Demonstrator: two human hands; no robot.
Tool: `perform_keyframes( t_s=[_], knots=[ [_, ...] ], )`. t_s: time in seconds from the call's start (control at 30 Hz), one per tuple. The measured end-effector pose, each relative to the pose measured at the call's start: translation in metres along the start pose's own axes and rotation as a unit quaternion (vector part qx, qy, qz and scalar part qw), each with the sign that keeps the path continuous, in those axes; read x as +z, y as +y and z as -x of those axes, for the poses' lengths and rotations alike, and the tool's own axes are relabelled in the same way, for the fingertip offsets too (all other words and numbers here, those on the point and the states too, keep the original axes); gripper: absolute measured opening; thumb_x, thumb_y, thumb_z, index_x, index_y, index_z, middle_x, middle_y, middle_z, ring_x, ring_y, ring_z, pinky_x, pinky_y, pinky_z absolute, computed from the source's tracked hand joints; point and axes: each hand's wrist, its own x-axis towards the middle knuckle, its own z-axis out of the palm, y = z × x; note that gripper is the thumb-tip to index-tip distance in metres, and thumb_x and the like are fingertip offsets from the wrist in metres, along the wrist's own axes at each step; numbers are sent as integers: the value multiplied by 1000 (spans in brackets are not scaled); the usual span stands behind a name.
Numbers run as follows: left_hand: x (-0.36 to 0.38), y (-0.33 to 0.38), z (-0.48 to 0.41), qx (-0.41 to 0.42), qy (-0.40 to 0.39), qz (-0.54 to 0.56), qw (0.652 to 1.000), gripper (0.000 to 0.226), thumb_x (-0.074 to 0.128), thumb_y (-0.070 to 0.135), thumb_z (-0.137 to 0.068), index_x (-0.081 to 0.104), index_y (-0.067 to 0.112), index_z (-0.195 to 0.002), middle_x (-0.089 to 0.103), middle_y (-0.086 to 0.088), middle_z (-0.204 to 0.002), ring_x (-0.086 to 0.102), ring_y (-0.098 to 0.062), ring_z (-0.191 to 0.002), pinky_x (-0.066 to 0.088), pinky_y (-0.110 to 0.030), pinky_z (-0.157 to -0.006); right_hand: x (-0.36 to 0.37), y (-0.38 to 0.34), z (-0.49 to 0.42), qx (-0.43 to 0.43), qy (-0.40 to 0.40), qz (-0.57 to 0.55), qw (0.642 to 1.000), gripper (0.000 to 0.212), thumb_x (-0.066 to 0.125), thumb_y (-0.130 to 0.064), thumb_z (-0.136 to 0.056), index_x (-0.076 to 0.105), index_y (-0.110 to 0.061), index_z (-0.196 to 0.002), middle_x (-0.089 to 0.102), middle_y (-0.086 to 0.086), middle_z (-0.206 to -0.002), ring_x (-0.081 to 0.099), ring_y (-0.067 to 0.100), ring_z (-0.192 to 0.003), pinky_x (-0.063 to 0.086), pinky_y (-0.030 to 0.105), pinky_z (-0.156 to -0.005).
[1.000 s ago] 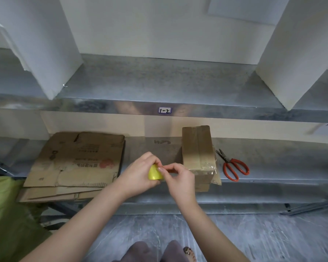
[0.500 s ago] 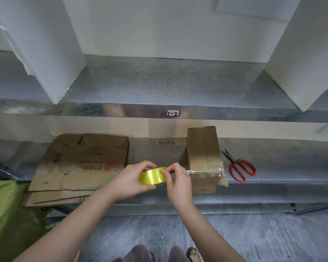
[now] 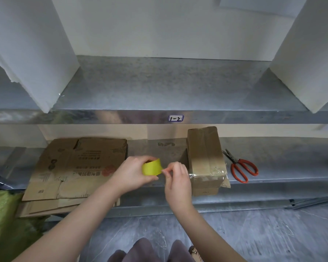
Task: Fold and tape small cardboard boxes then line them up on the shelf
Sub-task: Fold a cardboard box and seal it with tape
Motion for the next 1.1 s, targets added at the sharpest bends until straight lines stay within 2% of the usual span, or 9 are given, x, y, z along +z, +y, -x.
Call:
perform_keyframes(
  t_s=[0.1, 0.27, 0.43, 0.5, 0.6, 0.73, 0.9, 1.0, 1.1],
  knots=[
    [4, -7, 0, -18, 1, -52, 998, 66, 80, 47, -70, 58, 24, -128, 67, 2, -117, 61, -17, -105, 46, -27, -84, 7, 1, 1, 13, -10, -12, 1000, 12, 59, -14, -95, 54, -10, -85, 56, -2, -88, 51, 15, -84, 41, 26, -72],
    [18, -17, 6, -4, 0, -105, 994, 71, 77, 50, -74, 52, 20, -133, 65, -5, -119, 59, -25, -109, 45, -33, -90, 18, 2, -8, 127, -31, -85, 988, 15, 54, -16, -99, 48, -14, -85, 67, -2, -81, 66, 15, -77, 53, 38, -70],
    [26, -32, 3, 9, 31, -154, 988, 68, 82, 39, -71, 57, 12, -128, 63, -11, -124, 55, -29, -119, 40, -36, -104, 31, 4, -2, 113, -39, -94, 988, 19, 52, -15, -99, 44, -19, -82, 67, -3, -75, 65, 3, -71, 54, 28, -67],
    [29, -39, 2, 17, 16, -173, 985, 70, 82, 38, -69, 57, 12, -130, 63, -12, -124, 53, -30, -121, 35, -38, -108, 36, 10, 0, 127, -51, -97, 986, 18, 52, -14, -99, 45, -18, -83, 67, -3, -75, 65, 3, -71, 54, 27, -67],
    [38, -47, 4, 17, -21, -169, 985, 73, 79, 38, -72, 53, 14, -136, 60, -11, -129, 48, -29, -127, 27, -38, -112, 43, 20, -3, 173, -66, -108, 977, 17, 52, -11, -99, 47, -15, -84, 64, -5, -71, 64, 4, -67, 56, 30, -68],
    [54, -58, 6, 6, -61, -151, 987, 72, 69, 38, -83, 39, 22, -147, 50, -3, -139, 38, -20, -133, 18, -28, -110, 56, 32, -3, 218, -77, -98, 968, 17, 53, -11, -98, 46, -15, -83, 64, -1, -72, 65, 14, -67, 55, 35, -69],
    [61, -74, 6, 13, -141, -200, 969, 69, 56, 33, -95, 18, 39, -152, 47, 9, -139, 38, -16, -127, 20, -31, -105, 56, 59, -3, 279, -68, -106, 952, 18, 50, -8, -98, 48, -13, -82, 67, 6, -78, 67, 16, -69, 56, 39, -75],
    [65, -76, 1, -2, -119, -181, 976, 66, 56, 35, -94, 22, 43, -150, 50, 11, -136, 41, -15, -127, 21, -31, -105, 58, 71, -4, 289, -71, -90, 951, 17, 51, -8, -98, 49, -12, -81, 66, 4, -71, 66, 22, -68, 55, 39, -73],
    [69, -76, -7, -6, -90, -166, 982, 67, 61, 33, -91, 27, 45, -148, 51, 10, -134, 44, -16, -126, 25, -30, -104, 65, 77, -7, 316, -61, -83, 943, 16, 52, -11, -98, 50, -13, -82, 65, 1, -68, 66, 21, -66, 52, 32, -68]
  ],
)
